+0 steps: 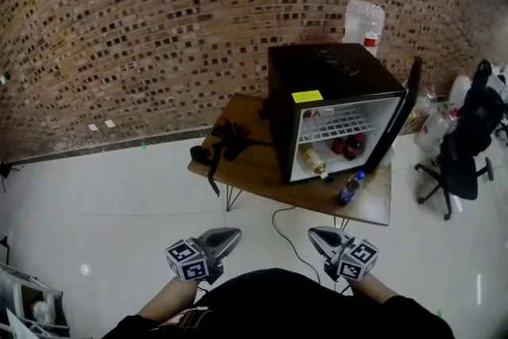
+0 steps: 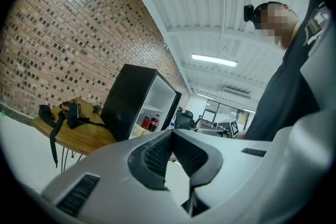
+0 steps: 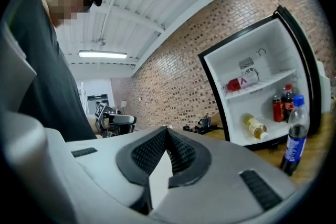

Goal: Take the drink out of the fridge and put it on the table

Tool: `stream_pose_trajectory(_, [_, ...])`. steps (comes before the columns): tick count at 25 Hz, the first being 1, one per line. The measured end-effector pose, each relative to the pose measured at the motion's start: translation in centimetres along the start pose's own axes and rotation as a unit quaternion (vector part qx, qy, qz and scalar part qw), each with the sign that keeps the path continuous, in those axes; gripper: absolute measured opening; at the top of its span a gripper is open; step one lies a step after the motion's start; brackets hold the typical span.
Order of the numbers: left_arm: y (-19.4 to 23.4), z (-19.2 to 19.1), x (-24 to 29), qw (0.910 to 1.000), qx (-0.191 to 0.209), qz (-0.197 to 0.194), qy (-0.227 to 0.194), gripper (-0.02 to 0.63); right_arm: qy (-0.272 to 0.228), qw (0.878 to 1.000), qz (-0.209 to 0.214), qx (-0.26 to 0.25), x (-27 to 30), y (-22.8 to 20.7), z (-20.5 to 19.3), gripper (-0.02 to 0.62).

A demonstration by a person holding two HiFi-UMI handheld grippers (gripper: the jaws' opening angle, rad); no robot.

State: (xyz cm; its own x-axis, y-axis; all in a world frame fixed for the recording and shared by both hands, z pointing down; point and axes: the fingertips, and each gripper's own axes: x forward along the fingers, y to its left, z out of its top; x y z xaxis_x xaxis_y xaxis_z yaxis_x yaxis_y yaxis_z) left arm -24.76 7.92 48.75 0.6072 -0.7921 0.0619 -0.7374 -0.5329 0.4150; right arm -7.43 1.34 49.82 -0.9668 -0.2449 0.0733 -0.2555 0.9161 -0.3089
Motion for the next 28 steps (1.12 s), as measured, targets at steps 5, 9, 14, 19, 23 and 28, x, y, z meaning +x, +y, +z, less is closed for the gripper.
stream_pose_trajectory(5, [0.7,1.2,-4.0,0.9998,0.012,-0.015,-0.005,0.002,-0.008,1.000,-0.021,-0.004,1.5,3.5,-0.2,-0.005])
stream_pose_trajectory(9, [1.7,2.5,-8.1,0.9986,0.027,-0.045,0.011,0.002,-0.025,0.998,-0.056,0.000,4.2,6.8,0.0,-0.003])
stream_pose_trajectory(14, [3.0,2.9,-10.5,0.9972,0.042,-0.053,0.031,0.002,-0.036,0.997,-0.066,0.014,6.5,9.4,0.0,-0.005])
stream_pose_trajectory(19, [1.4,3.0,-10.0,0.9987,0.041,-0.031,0.000,0.002,-0.016,0.999,-0.038,0.005,5.4,10.3,-0.4,-0.005])
stream_pose_trajectory(23, [-0.6,2.1,-9.0,0.9987,0.046,-0.022,-0.005,0.002,-0.020,0.999,-0.037,0.018,3.4,9.5,-0.2,-0.006])
stream_pose_trajectory(28, [-2.1,1.5,-8.9,0.9984,0.052,-0.019,-0.005,0.002,-0.015,0.999,-0.047,0.011,1.5,8.9,-0.7,-0.006])
